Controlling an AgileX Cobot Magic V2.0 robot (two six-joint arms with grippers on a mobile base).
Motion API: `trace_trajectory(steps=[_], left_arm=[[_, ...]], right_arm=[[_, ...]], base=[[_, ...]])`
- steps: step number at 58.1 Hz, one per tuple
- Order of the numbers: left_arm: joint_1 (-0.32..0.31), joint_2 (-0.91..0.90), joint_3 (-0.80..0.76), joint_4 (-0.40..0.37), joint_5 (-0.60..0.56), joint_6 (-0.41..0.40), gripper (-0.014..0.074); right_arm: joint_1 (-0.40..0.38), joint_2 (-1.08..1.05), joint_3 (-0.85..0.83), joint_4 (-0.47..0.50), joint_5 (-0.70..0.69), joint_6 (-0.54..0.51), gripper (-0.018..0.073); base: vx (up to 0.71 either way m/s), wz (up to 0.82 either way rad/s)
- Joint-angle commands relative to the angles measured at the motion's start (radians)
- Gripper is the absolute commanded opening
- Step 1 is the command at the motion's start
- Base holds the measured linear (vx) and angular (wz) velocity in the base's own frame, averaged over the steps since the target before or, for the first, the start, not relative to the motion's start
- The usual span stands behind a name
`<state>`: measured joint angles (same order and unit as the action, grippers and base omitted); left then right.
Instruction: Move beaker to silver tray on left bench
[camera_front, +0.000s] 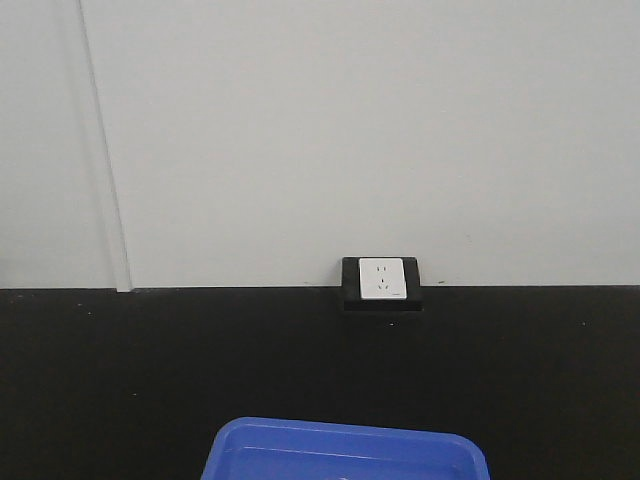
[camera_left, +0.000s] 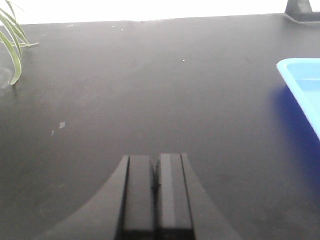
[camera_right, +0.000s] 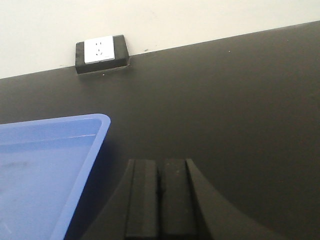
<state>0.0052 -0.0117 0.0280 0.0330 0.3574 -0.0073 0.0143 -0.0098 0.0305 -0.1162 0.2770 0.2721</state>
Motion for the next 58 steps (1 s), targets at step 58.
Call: trace_trajectory(steps=[58], left_arm=[[-0.006,-0.016,0.028,-0.002,-0.077,-0.001,0.0001]], right_arm=[[-0.008,0.46,-0.618,-0.115,-0.487,-0.067,-0.0006]], base=[[0.0,0.0]])
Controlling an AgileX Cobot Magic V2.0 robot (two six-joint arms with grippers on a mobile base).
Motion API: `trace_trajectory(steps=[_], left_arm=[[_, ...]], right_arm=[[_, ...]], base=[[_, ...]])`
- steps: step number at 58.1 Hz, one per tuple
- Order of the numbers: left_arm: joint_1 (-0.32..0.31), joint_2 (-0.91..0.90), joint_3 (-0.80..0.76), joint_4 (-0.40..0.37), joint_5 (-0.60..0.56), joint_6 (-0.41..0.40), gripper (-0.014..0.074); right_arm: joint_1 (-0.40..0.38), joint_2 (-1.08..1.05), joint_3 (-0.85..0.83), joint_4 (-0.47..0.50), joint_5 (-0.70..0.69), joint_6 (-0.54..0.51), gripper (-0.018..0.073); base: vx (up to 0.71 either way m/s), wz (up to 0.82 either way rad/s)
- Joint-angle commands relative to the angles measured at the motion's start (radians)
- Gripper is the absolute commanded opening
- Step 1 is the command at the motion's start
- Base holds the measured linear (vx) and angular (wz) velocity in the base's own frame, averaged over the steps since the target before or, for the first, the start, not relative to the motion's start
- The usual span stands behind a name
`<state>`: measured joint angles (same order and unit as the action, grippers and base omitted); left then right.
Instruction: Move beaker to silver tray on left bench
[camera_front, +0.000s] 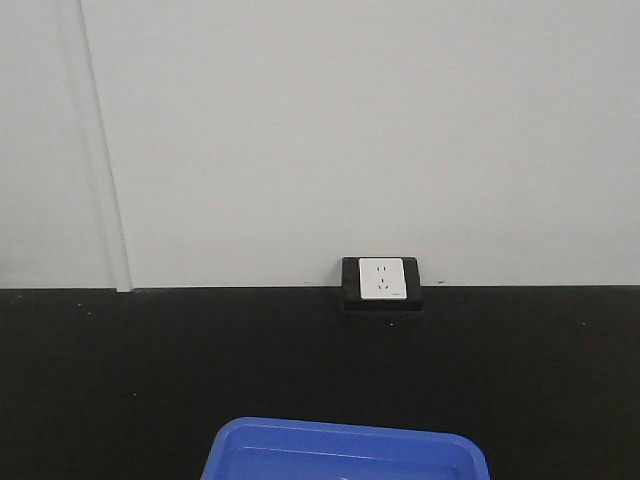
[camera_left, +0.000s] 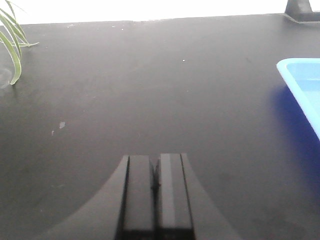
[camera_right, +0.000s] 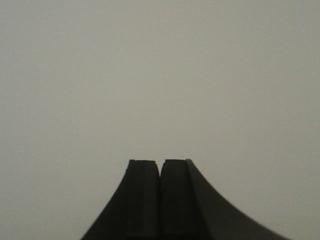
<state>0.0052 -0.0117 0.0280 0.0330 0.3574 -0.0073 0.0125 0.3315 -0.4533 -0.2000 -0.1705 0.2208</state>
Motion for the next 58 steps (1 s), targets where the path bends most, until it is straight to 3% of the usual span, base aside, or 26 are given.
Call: trace_trajectory(steps=[1,15,38,47,58], left_arm=[[-0.006,-0.016,0.028,-0.002,-0.077,-0.001,0.0001],[-0.006,-0.016,0.028,-0.002,-0.077,-0.001,0.0001],[-0.006,-0.016,0.028,-0.002,-0.077,-0.001,0.0001],[-0.006,-0.016,0.028,-0.002,-0.077,-0.001,0.0001],[-0.006,-0.016,0.028,-0.002,-0.077,-0.001,0.0001]], right_arm=[[-0.006,0.148,-0.148,-0.031,-0.04,-0.016,-0.0006],[-0.006,0.356,-0.221,-0.028,-0.05,-0.005,-0.0006],[-0.006,0.42,-0.218,-0.032,-0.029,-0.005,0.0042],[-0.006,0.42,-0.218,-0.032,0.008,-0.005,0.0184],[-0.006,0.422,-0.218,-0.027,0.095,-0.005,0.0526]], base=[[0.0,0.0],[0.0,0.0],[0.0,0.0],[0.0,0.0],[0.0,0.0]])
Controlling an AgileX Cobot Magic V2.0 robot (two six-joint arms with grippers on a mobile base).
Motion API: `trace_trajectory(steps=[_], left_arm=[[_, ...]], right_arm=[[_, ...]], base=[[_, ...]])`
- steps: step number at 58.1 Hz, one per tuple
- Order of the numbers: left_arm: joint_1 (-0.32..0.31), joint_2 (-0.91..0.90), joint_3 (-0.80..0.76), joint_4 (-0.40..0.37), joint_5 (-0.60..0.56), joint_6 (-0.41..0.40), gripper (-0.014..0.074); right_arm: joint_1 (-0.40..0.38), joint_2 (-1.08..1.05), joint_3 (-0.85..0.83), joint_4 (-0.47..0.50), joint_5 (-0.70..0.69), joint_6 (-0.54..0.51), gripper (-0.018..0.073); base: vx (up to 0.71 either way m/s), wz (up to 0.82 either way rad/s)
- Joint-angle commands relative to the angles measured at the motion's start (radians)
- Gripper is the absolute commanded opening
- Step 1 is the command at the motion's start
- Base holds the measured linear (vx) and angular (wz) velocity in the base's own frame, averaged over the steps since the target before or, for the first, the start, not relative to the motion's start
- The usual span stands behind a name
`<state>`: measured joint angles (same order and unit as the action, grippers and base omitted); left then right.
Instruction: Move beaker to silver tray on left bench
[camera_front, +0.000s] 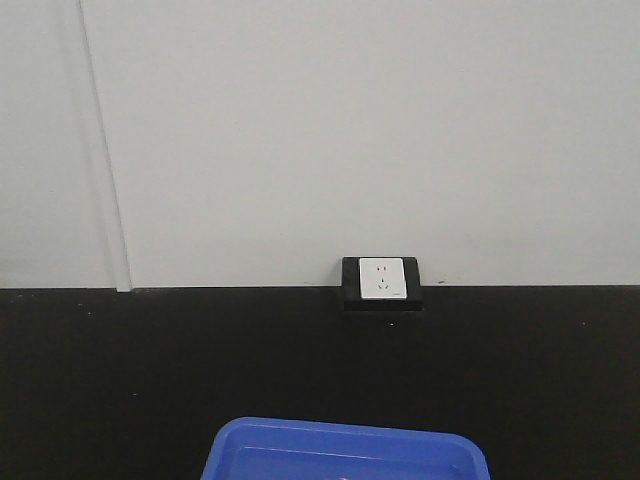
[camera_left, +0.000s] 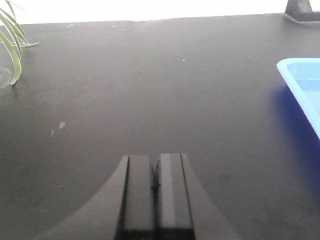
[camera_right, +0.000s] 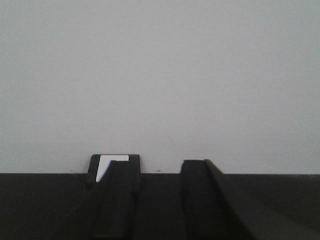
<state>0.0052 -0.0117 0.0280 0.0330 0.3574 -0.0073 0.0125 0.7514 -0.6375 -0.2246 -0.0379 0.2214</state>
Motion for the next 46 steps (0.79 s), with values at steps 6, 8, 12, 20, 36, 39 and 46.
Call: trace_trajectory(steps=[6,8,12,20,36,39,46], left_arm=[[-0.006,-0.016,0.028,-0.002,-0.077,-0.001,0.0001],[-0.006,-0.016,0.028,-0.002,-0.077,-0.001,0.0001],[-0.006,-0.016,0.028,-0.002,-0.077,-0.001,0.0001],[-0.006,-0.016,0.028,-0.002,-0.077,-0.001,0.0001],[-0.006,-0.016,0.028,-0.002,-0.077,-0.001,0.0001],[-0.006,-0.016,0.028,-0.002,-0.077,-0.001,0.0001],[-0.006,-0.016,0.028,-0.002,-0.077,-0.001,0.0001]], right_arm=[[-0.006,0.002,-0.034,-0.003,-0.023,-0.006,0.0691],[-0.006,0.002,-0.034,-0.003,-0.023,-0.006,0.0729],[-0.006,0.002,-0.034,-0.001,-0.023,-0.006,0.0727],[-0.005,0.006,-0.034,0.027,-0.029,-0.002,0.0713],[-0.004,0.109,0.17,-0.011,-0.231,0.001,0.0633],[-0.004,0.125,0.256,-0.013,-0.318,0.001,0.0615],[-0.004,0.179,0.426,-0.134,-0.54,0.027,0.058]], base=[[0.0,0.0],[0.0,0.0],[0.0,0.0],[0.0,0.0],[0.0,0.0],[0.0,0.0],[0.0,0.0]])
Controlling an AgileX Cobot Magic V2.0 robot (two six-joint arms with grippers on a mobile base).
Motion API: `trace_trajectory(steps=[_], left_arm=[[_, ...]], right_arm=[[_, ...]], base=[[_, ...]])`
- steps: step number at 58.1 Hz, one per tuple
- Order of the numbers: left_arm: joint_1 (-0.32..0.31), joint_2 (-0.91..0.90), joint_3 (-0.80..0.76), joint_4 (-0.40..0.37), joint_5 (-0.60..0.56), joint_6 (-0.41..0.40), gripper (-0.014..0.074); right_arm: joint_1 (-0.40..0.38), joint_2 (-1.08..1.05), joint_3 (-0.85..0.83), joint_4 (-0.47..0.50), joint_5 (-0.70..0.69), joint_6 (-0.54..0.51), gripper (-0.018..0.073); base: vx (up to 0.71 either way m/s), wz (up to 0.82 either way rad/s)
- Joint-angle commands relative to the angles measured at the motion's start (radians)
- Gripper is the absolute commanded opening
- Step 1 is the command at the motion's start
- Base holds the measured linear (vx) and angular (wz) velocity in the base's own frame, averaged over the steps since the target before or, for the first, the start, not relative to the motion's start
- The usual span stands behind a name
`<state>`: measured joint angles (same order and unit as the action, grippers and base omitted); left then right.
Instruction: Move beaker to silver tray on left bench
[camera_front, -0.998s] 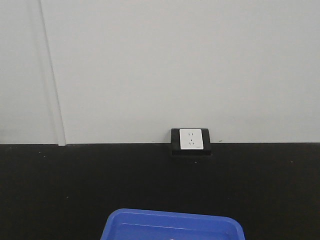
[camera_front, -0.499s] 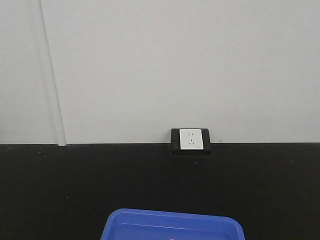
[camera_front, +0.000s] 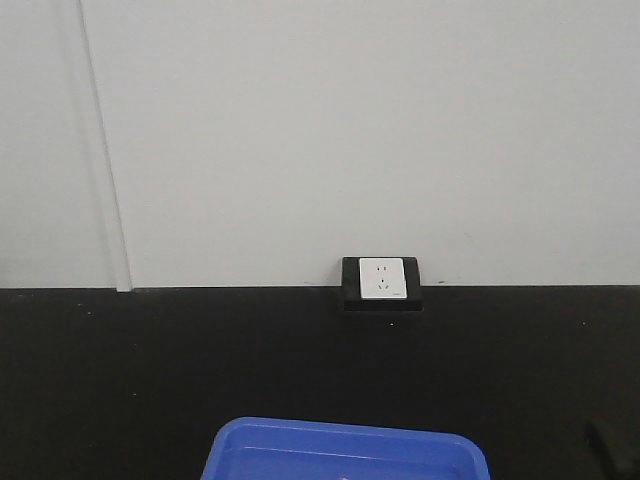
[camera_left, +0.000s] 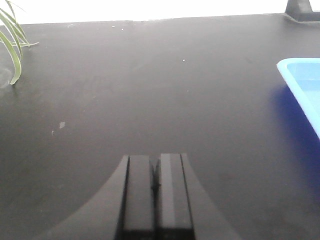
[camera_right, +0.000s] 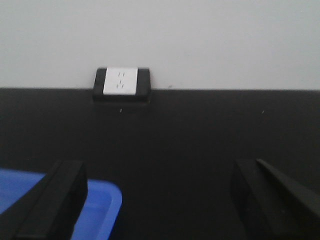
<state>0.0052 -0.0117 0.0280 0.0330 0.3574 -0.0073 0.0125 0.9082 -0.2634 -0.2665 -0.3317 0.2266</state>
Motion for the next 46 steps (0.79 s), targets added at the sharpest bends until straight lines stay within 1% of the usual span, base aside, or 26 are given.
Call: trace_trajectory(steps=[1,3,6,8,12,14,18,22,26,32,40,46], left_arm=[[-0.006,-0.016,0.028,-0.002,-0.077,-0.001,0.0001],[-0.006,-0.016,0.028,-0.002,-0.077,-0.001,0.0001],[-0.006,-0.016,0.028,-0.002,-0.077,-0.001,0.0001],[-0.006,-0.016,0.028,-0.002,-0.078,-0.001,0.0001],[-0.006,-0.016,0.028,-0.002,-0.078,-0.001,0.0001],[-0.006,-0.016,0.028,-0.002,-0.078,-0.001,0.0001],[-0.006,-0.016,0.028,-0.002,-0.077,-0.001,0.0001],[-0.006,-0.016,0.028,-0.002,-0.077,-0.001,0.0001],[-0.006,-0.016,0.028,-0.002,-0.077,-0.001,0.0001],[-0.006,-0.016,0.028,-0.002,-0.077,-0.001,0.0001],[-0.006,-0.016,0.028,-0.002,-0.077,-0.001,0.0001],[-0.006,-0.016,0.028,-0.002,-0.077,-0.001,0.0001]], right_arm=[[-0.004,0.03,0.061,-0.116,-0.276,0.037,0.0579],[-0.004,0.046,0.068,-0.168,-0.346,0.074,0.0576],[-0.004,0.084,0.057,-0.298,-0.411,0.143,0.0575],[-0.004,0.11,0.041,-0.387,-0.417,0.181,0.0575],[-0.004,0.171,-0.004,-0.564,-0.408,0.303,0.0575],[-0.004,0.202,-0.026,-0.633,-0.408,0.346,0.0575],[-0.004,0.259,-0.066,-0.73,-0.413,0.426,0.0575],[-0.004,0.304,-0.095,-0.784,-0.427,0.459,0.0575],[-0.004,0.349,-0.116,-0.814,-0.441,0.459,0.0575],[-0.004,0.422,-0.148,-0.829,-0.46,0.452,0.0575],[-0.004,0.541,-0.19,-0.84,-0.586,0.408,0.0575],[-0.004,0.64,-0.216,-0.842,-0.639,0.385,0.0577]], base=[[0.0,0.0],[0.0,0.0],[0.0,0.0],[0.0,0.0],[0.0,0.0],[0.0,0.0],[0.0,0.0],[0.0,0.0],[0.0,0.0],[0.0,0.0],[0.0,0.0],[0.0,0.0]])
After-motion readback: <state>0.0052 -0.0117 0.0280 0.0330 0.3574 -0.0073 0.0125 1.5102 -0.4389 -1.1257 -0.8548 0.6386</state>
